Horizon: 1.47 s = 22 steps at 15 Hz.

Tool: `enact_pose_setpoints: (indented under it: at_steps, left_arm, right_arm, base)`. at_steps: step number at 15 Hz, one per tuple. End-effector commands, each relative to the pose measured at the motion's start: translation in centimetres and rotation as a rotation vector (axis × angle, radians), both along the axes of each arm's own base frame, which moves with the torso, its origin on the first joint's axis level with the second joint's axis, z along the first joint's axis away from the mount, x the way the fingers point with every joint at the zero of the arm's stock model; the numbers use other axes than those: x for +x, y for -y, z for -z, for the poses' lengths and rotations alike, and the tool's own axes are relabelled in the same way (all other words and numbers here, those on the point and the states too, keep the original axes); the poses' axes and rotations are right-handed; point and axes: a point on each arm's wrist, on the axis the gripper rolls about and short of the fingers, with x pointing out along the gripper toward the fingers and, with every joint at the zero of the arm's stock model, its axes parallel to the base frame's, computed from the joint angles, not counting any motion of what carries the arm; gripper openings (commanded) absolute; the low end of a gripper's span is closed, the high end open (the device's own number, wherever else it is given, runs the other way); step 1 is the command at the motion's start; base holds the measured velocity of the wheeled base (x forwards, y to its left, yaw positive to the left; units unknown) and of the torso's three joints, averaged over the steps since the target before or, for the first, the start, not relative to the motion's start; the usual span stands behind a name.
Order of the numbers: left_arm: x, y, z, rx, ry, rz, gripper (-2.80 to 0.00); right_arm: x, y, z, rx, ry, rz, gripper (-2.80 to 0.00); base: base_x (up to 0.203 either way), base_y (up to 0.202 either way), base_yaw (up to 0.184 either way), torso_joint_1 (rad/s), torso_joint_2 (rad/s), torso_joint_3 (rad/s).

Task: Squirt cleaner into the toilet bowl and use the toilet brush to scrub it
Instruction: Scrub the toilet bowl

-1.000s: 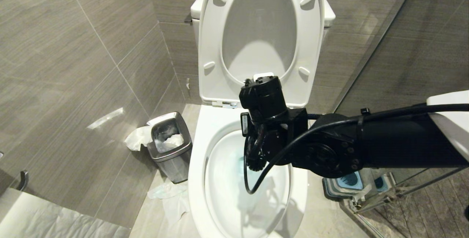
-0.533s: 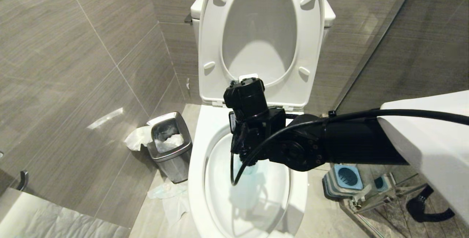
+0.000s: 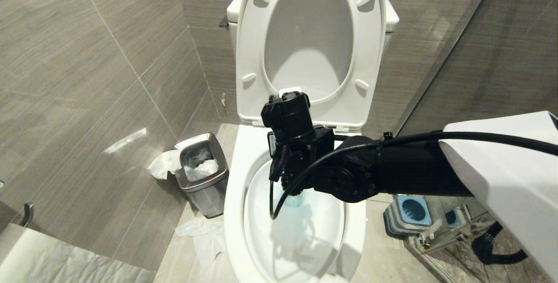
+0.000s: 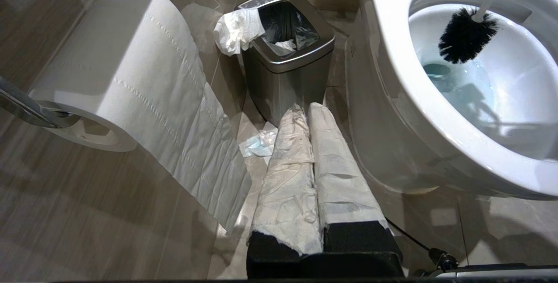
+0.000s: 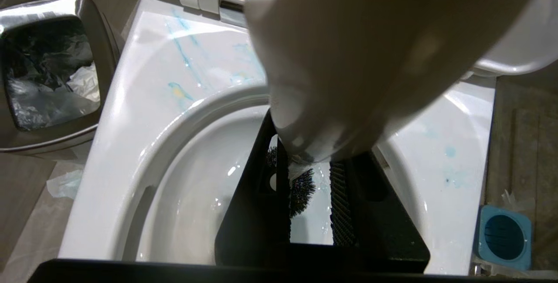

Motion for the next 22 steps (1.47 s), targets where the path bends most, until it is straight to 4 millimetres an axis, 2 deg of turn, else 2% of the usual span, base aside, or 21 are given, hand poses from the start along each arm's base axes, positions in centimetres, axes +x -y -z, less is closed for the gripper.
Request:
enact_pose_setpoints:
  at_steps: [1,3,5,8,11,13,15,17,20,22]
  left_arm:
    - [0.0,0.0,0.0,0.0,-0.002,0.0,-2.8]
    - [0.0,0.0,0.0,0.0,-0.002,0.0,-2.8]
    - [0.0,0.0,0.0,0.0,-0.002,0.0,-2.8]
    - [0.0,0.0,0.0,0.0,-0.002,0.0,-2.8]
    - [0.0,0.0,0.0,0.0,-0.002,0.0,-2.8]
    - [0.0,0.0,0.0,0.0,-0.002,0.0,-2.8]
    - [0.0,0.0,0.0,0.0,-0.002,0.0,-2.8]
    - [0.0,0.0,0.0,0.0,-0.003,0.0,-2.8]
    - [0.0,0.0,0.0,-0.001,-0.002,0.0,-2.8]
    - [0.0,0.0,0.0,0.0,-0.002,0.0,-2.8]
  right_arm:
    - [0.5,-0.5,0.5,0.002,0.003,0.005,-2.8]
    - [1.0,-1.1,0.9,-0.001,0.01,0.003,-2.8]
    - [1.4,-1.5,2.0,-0.019,-0.002,0.001,-2.8]
    - [1.8,-2.0,4.2,-0.04,-0.033,0.005,-2.8]
    - [2.3,-2.5,7.3,-0.04,-0.073,0.027,-2.8]
    - [2.4,-2.6,7.3,-0.038,-0.07,0.033,-2.8]
    - [2.2,-2.4,6.4,-0.024,-0.058,0.036,-2.8]
    - [1.5,-1.7,3.6,0.01,-0.026,0.032,-2.8]
    - [-0.4,-0.9,-1.3,0.071,0.033,0.006,-2.8]
    - [-1.3,-0.2,-3.3,0.072,0.045,-0.005,-2.8]
  base:
    - [0.0,0.0,0.0,0.0,0.0,0.0]
    - [0.0,0.0,0.0,0.0,0.0,0.0]
    - [0.0,0.0,0.0,0.0,0.0,0.0]
    - [0.0,0.0,0.0,0.0,0.0,0.0]
    - [0.0,0.0,0.0,0.0,0.0,0.0]
    - [0.0,0.0,0.0,0.0,0.0,0.0]
    - [0.0,0.0,0.0,0.0,0.0,0.0]
    - [0.0,0.0,0.0,0.0,0.0,0.0]
    - [0.0,0.0,0.0,0.0,0.0,0.0]
    - [0.0,0.0,0.0,0.0,0.0,0.0]
